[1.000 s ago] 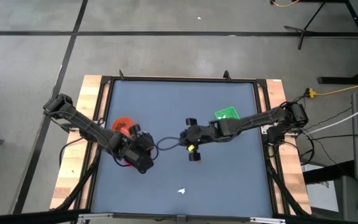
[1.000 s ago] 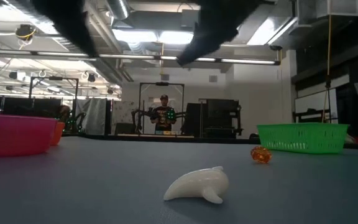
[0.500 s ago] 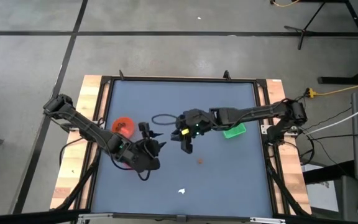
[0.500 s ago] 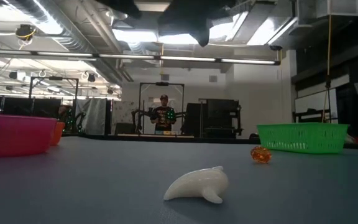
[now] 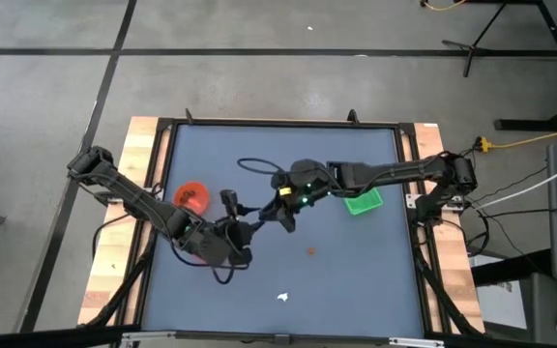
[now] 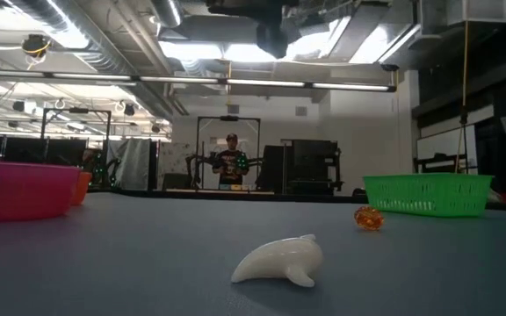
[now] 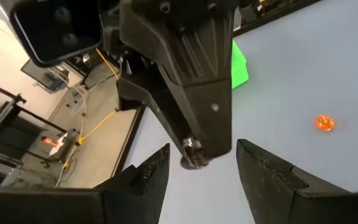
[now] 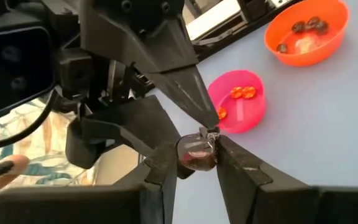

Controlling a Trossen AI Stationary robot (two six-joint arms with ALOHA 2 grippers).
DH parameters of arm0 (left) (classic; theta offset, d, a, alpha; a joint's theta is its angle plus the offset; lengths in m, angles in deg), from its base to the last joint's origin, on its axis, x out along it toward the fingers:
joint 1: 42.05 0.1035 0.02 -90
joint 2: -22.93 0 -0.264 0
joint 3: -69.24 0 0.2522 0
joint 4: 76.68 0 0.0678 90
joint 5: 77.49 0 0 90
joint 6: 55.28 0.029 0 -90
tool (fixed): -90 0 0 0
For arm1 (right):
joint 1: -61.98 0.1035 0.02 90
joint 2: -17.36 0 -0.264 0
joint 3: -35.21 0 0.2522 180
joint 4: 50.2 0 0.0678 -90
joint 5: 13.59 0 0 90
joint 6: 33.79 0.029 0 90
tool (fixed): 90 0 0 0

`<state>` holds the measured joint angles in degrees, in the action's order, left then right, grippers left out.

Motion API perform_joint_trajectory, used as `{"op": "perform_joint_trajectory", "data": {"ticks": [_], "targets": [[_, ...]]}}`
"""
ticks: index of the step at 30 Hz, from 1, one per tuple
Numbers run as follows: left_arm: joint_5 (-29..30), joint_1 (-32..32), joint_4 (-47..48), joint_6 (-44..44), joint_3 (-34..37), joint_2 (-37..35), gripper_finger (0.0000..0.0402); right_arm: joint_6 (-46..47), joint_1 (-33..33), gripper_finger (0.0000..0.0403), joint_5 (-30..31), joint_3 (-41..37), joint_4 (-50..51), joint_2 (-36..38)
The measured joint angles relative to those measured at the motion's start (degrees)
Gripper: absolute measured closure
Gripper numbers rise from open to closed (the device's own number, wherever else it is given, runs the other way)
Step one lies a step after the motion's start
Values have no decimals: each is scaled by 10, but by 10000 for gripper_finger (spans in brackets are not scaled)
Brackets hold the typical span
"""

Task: Sort Halloween decoration
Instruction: Put the black skull toy into the orange bowl

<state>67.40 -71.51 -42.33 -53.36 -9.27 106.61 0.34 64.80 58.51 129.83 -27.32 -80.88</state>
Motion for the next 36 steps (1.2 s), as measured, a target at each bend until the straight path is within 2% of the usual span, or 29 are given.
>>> {"op": "perform_joint_trajectory", "data": {"ticks": [10,20,28,33,36], "targets": [[0,7,-36,30,0,0,232,18,1,306,-8,0,-7,0],[-55,26,-35,27,0,0,232,32,2,306,-39,0,-32,0],[-54,11,-36,28,0,0,232,29,0,306,-80,0,-31,0],[-10,-8,-43,29,0,0,232,29,1,306,-109,0,-31,0],[-4,-17,-53,32,0,0,232,29,0,306,-112,0,-31,0]]}}
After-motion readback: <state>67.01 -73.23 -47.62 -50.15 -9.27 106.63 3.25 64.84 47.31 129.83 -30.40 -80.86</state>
